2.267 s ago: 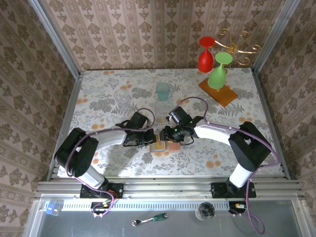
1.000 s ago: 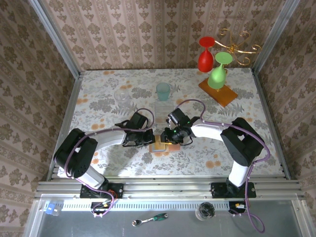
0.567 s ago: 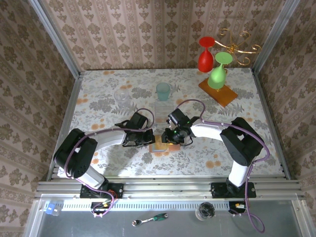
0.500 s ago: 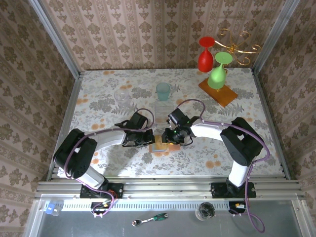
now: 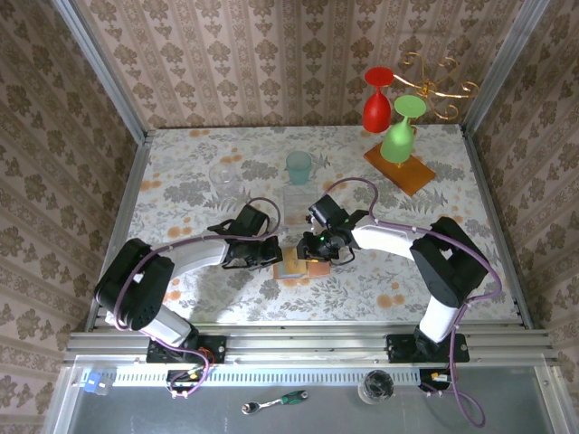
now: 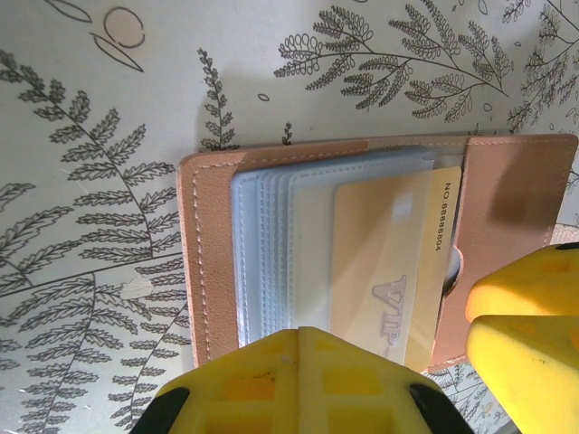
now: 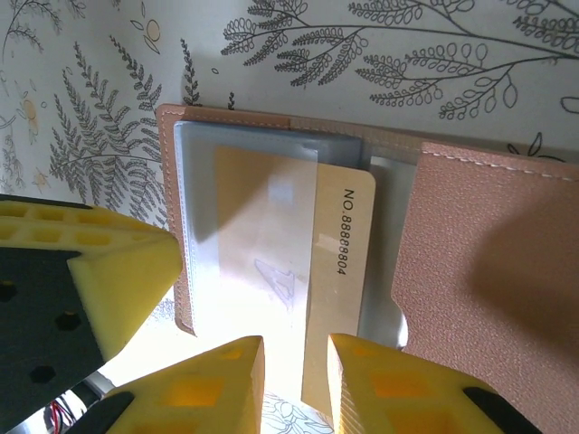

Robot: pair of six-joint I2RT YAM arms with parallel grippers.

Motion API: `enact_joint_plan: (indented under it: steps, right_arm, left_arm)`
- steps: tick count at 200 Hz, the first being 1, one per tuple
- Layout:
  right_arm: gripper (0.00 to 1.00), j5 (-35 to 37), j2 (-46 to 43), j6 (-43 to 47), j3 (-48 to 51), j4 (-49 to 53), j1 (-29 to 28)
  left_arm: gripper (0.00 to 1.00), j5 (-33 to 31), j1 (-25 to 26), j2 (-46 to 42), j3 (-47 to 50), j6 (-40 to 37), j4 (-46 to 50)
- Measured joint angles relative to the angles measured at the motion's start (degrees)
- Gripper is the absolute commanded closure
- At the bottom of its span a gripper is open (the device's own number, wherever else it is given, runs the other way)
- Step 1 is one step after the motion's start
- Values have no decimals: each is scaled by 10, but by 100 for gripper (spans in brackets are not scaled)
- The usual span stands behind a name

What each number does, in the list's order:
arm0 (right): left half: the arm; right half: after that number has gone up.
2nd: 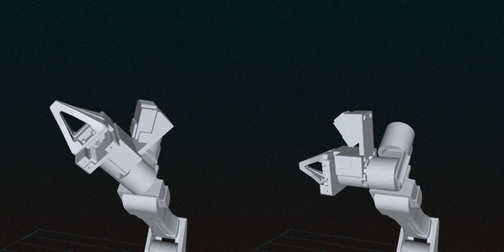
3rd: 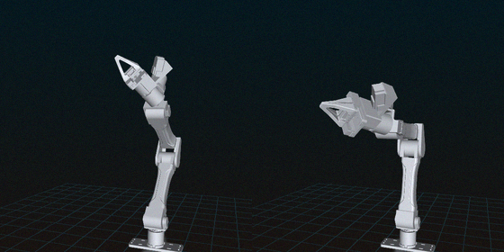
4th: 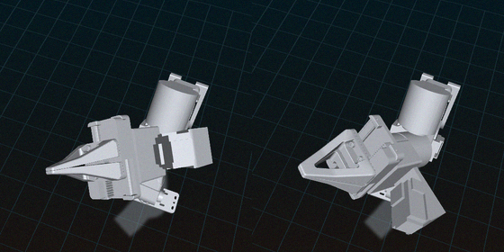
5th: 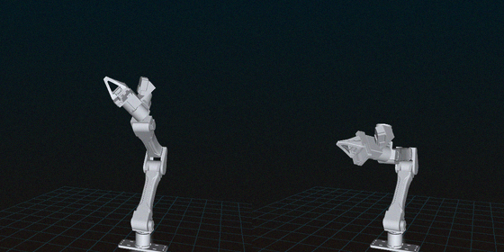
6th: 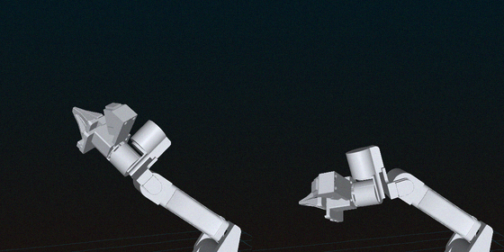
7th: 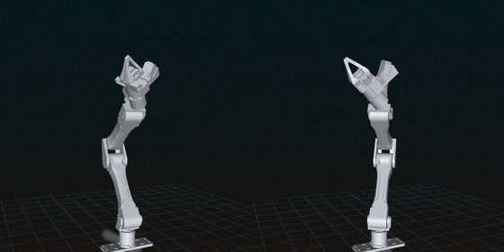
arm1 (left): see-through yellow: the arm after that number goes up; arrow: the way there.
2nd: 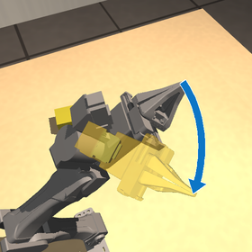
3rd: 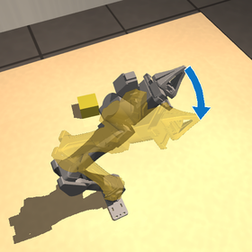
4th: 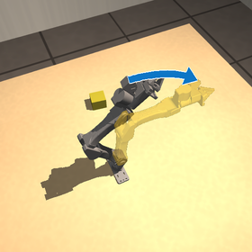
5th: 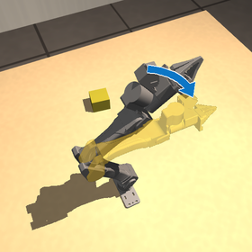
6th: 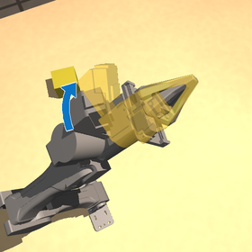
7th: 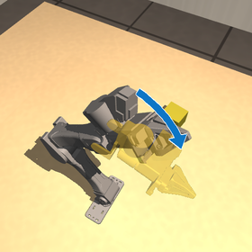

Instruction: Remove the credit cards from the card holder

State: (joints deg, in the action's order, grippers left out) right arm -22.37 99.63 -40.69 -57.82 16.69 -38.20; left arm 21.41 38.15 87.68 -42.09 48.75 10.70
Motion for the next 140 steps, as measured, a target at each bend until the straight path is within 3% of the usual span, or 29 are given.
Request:
enact_joint_plan:
  steps: [140]
  right_arm:
    - [73, -7, 21, 0, 0, -19, 6]
  left_arm:
    - [100, 8, 0, 15, 1, -2, -12]
